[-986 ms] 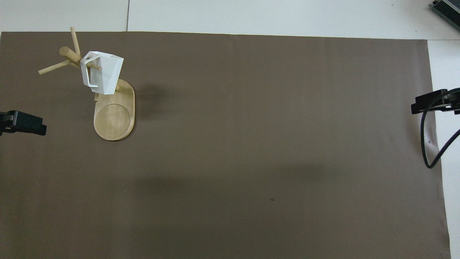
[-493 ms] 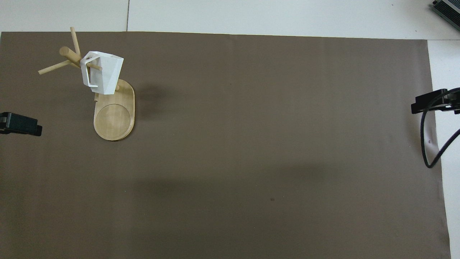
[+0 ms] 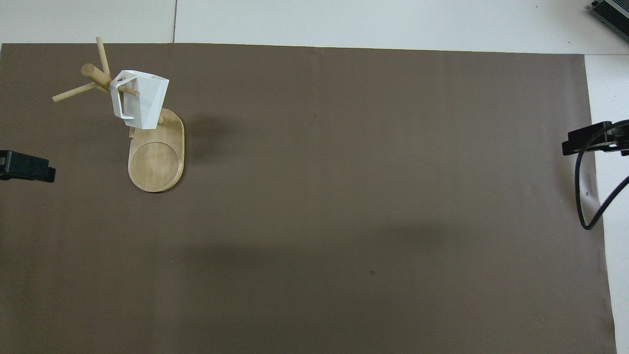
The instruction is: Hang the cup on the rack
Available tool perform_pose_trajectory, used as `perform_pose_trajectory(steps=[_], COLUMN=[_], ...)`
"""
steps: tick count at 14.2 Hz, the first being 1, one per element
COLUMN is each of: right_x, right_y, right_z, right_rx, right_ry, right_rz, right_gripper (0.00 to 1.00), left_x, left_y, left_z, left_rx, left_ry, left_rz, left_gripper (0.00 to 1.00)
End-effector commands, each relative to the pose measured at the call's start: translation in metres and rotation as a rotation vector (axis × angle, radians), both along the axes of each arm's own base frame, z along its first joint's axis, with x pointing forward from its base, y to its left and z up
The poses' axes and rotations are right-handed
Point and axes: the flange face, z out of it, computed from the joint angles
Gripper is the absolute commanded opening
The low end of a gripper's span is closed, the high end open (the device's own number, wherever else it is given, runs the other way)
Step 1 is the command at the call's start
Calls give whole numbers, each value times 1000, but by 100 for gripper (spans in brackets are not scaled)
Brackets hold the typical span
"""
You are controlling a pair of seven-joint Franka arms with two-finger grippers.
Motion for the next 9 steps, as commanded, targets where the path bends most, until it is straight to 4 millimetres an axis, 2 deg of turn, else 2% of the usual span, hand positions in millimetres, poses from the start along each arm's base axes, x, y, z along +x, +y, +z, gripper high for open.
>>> perform_pose_trajectory(steps=[1, 9], right_x=[-5, -3], right_y=[-1, 2], right_z=[0, -4], right_rx=[16, 15], right_ry=[-18, -12], right_rz=[-21, -16], right_gripper=[100, 100], left_x=[-1, -6], left_y=[1, -2], left_z=[4, 9], left_rx=[14, 13], left_ry=[-17, -15], left_rz=[-9, -13], left_gripper=[100, 100])
